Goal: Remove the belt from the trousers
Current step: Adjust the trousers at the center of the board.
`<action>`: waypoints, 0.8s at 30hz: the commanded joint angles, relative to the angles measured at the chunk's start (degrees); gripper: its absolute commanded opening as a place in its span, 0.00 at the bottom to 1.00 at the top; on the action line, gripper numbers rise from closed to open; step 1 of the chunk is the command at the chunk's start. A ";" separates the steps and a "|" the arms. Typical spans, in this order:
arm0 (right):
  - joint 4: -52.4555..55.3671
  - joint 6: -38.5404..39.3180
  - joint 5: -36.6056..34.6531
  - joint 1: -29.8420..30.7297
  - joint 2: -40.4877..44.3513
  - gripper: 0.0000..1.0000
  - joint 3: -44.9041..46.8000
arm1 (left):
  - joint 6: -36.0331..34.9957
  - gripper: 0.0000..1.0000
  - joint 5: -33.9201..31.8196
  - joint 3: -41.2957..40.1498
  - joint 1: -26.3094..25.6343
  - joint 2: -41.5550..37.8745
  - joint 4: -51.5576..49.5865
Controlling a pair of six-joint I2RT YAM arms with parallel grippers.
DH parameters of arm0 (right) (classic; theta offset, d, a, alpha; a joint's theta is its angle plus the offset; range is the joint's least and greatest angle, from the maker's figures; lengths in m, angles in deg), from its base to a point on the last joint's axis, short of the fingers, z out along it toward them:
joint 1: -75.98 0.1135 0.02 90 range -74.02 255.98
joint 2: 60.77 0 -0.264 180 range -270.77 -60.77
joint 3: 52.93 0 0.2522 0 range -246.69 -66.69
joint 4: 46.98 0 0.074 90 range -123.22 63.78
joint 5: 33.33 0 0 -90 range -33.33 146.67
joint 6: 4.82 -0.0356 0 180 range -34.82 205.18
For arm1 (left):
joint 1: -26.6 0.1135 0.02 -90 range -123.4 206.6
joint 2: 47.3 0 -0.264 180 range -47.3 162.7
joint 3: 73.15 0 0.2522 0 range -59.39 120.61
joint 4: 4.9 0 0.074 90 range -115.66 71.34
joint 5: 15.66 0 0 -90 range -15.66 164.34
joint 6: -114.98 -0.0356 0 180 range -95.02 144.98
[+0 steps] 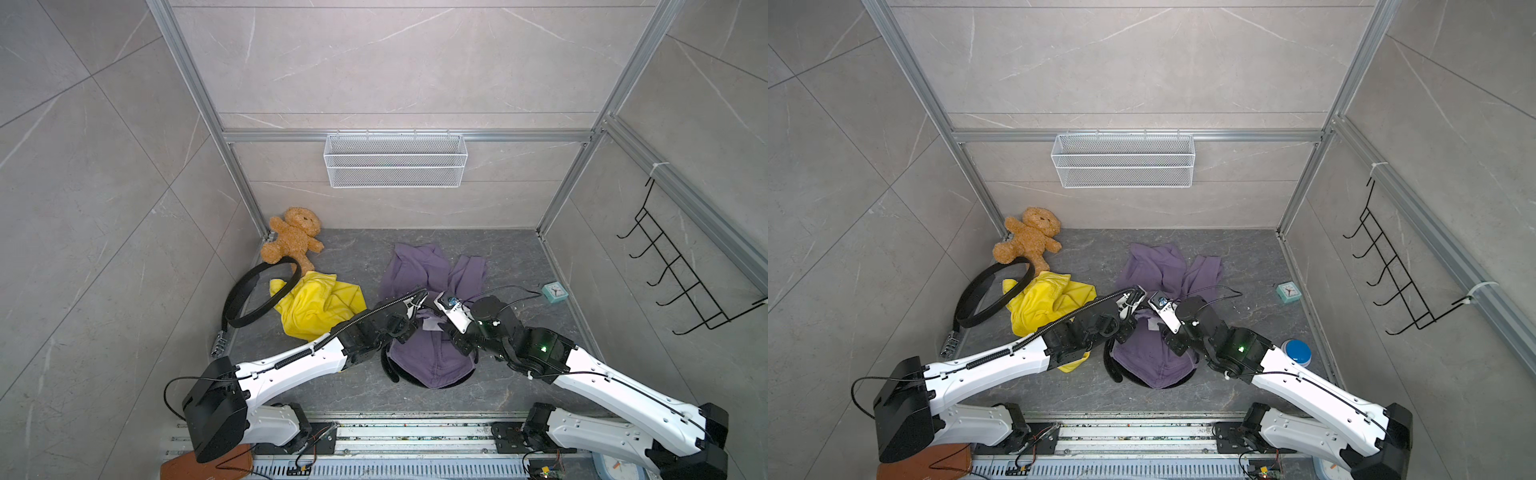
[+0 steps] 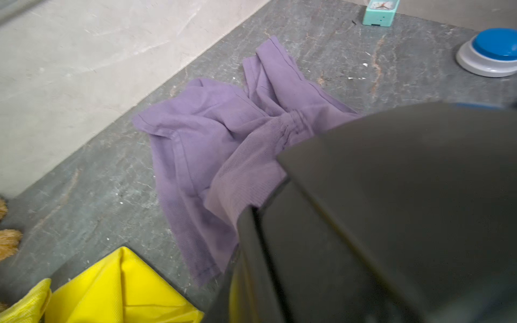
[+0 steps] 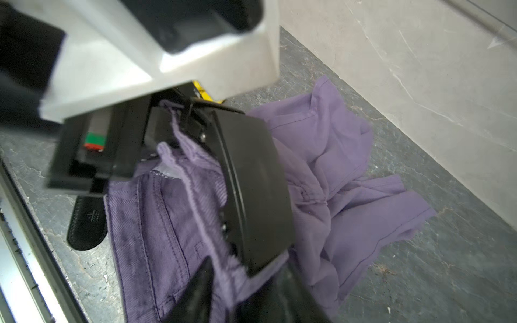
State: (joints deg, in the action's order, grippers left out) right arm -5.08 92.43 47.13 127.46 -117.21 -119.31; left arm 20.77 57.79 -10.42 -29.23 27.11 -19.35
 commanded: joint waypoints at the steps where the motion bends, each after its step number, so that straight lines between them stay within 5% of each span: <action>1: -1.32 2.18 5.99 0.22 4.59 0.82 1.18 | -0.97 0.00 -1.05 -2.14 0.20 -5.29 10.48; 5: 1.50 3.85 14.70 -0.42 5.85 0.91 -1.53 | -1.15 0.00 0.50 -3.13 0.20 -7.97 10.81; 11: 0.94 3.03 21.21 -2.40 -2.00 0.88 -5.74 | -2.06 0.00 2.05 -4.63 -0.74 -11.43 13.18; 18: -2.64 -0.34 45.50 -19.77 -5.48 0.92 -4.45 | -6.19 0.00 -0.30 -7.60 -1.11 -14.86 17.30; 24: 2.56 5.66 75.68 -23.54 -17.53 0.90 -10.96 | -11.05 0.00 -2.65 -9.89 -1.37 -13.75 22.90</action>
State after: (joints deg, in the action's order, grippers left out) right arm -5.06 95.16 103.77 104.45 -130.92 -127.26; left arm 13.14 57.04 -20.52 -30.06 14.96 -7.72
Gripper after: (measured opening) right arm 0.908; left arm 0.139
